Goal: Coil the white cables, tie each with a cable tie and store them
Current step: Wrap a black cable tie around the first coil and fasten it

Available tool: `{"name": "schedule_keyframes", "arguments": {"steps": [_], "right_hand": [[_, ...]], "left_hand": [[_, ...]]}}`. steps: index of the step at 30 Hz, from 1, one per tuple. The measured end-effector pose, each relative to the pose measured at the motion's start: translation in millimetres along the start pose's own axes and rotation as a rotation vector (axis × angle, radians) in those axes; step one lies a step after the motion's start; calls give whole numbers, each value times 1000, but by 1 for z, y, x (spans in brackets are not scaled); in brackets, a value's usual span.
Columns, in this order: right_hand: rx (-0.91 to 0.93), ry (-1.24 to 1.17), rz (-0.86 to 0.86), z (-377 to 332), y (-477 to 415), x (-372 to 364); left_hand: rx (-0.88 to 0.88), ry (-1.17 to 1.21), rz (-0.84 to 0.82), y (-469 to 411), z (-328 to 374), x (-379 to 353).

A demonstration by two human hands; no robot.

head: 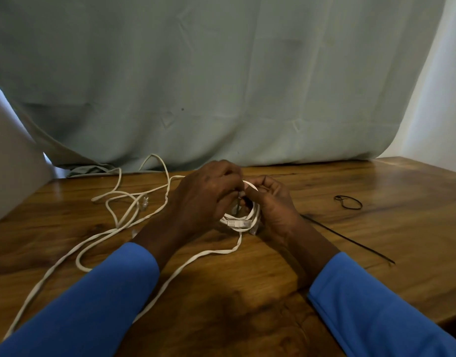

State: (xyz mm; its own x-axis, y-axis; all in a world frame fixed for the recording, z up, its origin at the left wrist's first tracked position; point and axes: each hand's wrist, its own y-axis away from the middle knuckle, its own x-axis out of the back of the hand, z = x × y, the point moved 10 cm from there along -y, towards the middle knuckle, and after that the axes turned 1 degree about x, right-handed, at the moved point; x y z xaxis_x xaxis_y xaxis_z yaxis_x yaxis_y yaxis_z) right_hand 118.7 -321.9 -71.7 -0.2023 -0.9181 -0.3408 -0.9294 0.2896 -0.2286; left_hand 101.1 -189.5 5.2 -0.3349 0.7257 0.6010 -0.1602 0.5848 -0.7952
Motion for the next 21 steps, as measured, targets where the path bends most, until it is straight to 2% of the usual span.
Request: {"name": "schedule_keyframes", "arguments": {"steps": [4,8,13,16,21], "right_hand": [[148,175,28,-13,-1,5],[306,407,18,-29,4,4],[241,324,-62,-24,6,-7],[148,187,-123,-18,7,-16],[103,18,-207,-19,14,-25]], "left_hand": [[368,361,116,8,-38,-2],[606,579,93,15,-59,-16],[673,709,191,14,-69,-8],[693,778,227,14,-71,-2],[830,990,265,17,-67,-6]]}}
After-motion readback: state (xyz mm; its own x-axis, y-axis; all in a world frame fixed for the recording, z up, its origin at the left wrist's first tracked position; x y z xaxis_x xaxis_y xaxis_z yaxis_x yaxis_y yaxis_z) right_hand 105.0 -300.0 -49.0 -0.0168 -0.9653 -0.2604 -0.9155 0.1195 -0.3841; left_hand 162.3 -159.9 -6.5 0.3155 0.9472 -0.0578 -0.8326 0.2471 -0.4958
